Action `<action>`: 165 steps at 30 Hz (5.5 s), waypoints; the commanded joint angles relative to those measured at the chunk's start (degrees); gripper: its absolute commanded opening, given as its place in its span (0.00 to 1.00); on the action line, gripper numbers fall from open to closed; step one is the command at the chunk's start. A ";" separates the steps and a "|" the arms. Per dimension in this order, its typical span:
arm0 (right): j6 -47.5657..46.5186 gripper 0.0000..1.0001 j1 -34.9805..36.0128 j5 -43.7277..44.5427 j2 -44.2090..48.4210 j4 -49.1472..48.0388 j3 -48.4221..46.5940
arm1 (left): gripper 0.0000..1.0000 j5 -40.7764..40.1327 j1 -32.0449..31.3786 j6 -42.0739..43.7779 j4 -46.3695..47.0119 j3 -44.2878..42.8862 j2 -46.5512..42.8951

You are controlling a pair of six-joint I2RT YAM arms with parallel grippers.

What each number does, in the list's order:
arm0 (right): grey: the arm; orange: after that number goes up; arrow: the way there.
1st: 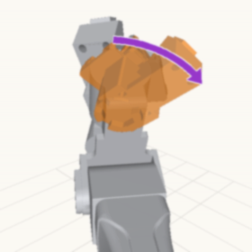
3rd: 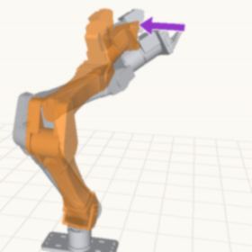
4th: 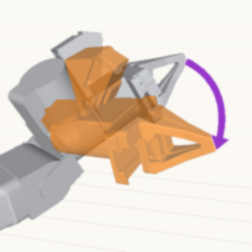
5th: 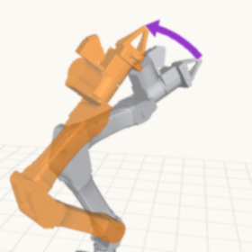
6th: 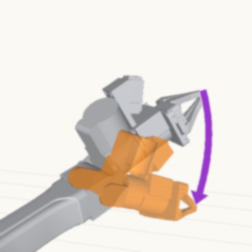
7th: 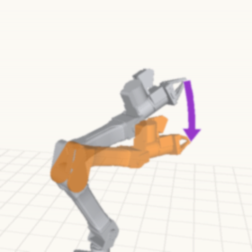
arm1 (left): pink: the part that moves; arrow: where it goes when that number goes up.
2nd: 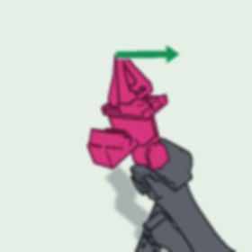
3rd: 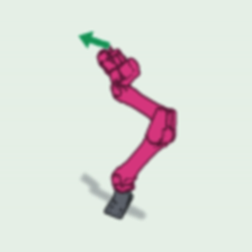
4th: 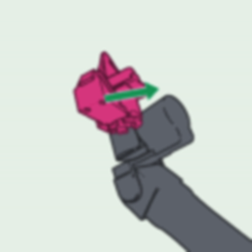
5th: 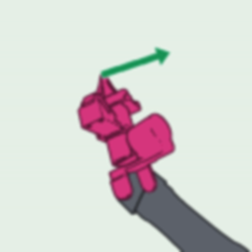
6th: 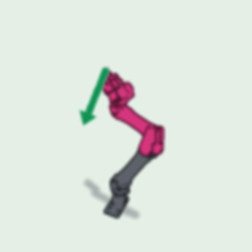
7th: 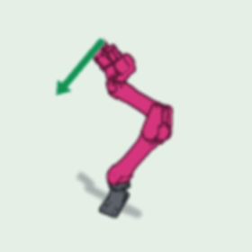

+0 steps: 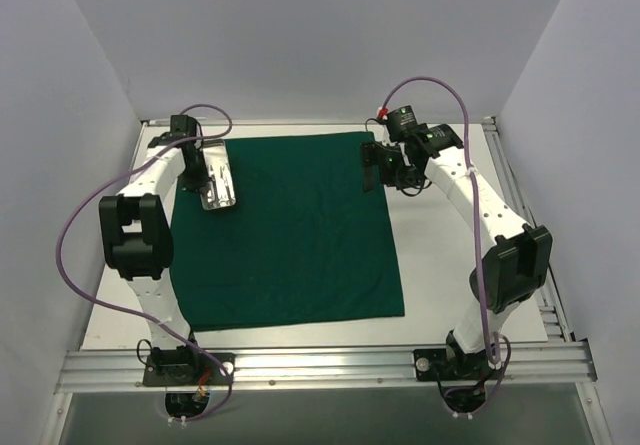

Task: Open and lay out the surgical kit
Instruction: Pick up the container from the surgical kit, then place the container in the surgical kit.

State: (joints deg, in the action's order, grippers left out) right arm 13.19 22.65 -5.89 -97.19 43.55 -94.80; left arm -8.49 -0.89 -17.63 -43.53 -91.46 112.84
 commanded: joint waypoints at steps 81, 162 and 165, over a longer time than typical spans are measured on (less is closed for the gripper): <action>-1.06 0.81 -2.53 -3.34 -7.67 6.02 -4.95 | 0.02 10.95 5.81 29.67 -8.77 -26.67 16.27; -1.24 0.81 -2.53 -5.71 -10.30 5.58 -6.01 | 0.29 1.47 2.12 24.40 -6.04 -19.72 10.02; -1.24 0.81 -2.53 -5.27 -10.22 5.76 -6.27 | 0.31 0.50 1.50 23.96 -6.04 -21.48 12.13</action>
State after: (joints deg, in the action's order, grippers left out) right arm 12.34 20.29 -11.35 -108.81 47.55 -100.79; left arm -5.61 0.84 7.55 -51.37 -109.67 122.78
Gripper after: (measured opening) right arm 0.810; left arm 0.307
